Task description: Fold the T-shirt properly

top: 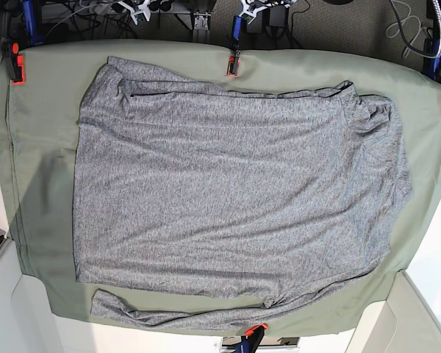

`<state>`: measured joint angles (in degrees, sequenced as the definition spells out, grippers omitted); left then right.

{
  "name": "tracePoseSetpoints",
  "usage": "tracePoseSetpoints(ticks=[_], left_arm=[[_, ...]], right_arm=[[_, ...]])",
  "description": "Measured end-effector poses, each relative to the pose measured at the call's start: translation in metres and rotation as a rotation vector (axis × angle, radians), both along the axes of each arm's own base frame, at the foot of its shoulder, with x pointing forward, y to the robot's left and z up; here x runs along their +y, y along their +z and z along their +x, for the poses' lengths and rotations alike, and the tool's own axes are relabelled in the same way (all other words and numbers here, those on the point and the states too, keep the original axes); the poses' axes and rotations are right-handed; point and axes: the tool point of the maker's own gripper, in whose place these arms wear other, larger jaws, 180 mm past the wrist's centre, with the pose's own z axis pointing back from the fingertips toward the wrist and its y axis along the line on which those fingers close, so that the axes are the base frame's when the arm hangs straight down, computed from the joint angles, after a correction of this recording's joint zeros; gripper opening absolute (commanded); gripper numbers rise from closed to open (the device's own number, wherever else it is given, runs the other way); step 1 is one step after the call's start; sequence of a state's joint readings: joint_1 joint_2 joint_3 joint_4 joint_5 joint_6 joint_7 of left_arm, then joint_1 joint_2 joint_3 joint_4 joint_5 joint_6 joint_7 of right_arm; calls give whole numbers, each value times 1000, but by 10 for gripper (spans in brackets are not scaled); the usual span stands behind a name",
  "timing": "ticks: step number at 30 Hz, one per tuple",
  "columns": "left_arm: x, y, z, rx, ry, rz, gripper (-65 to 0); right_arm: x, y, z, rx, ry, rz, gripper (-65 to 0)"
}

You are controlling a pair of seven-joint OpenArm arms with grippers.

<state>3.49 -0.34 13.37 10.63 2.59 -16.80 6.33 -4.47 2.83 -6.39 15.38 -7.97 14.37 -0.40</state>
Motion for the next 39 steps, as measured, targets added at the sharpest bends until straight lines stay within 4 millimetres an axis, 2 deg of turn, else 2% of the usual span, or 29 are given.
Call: tracePoseSetpoints(ticks=[4, 10, 16, 19, 23, 26, 31, 36, 39], left_arm=[[-1, 0, -6, 4, 2, -3, -531], [-8, 3, -25, -22, 14, -28, -531], [-2, 11, -21, -94, 50, -39, -531], [-8, 23, -25, -90, 102, -127, -531], [-11, 42, -33, -118, 166, -192, -531], [-3, 56, -26, -182, 177, -189, -531], [25, 87, -3, -325, 149, -157, -529], [43, 124, 3, -417, 66, -141, -529], [51, 146, 8, -465, 7, -132, -529]], right_arm=[[0, 0, 0, 0, 0, -1, -593], [-15, 3, -13, -16, 20, -18, -593], [-30, 14, -33, -44, 49, -32, -593], [-42, 24, -36, -85, 54, -42, -593], [-58, 44, -31, -155, 29, -45, -593], [-66, 62, -25, -215, 62, -45, -593], [-70, 97, -21, -292, 132, -31, -592], [-75, 133, -26, -324, 219, -23, -592], [-84, 156, -19, -366, 242, -50, -592]])
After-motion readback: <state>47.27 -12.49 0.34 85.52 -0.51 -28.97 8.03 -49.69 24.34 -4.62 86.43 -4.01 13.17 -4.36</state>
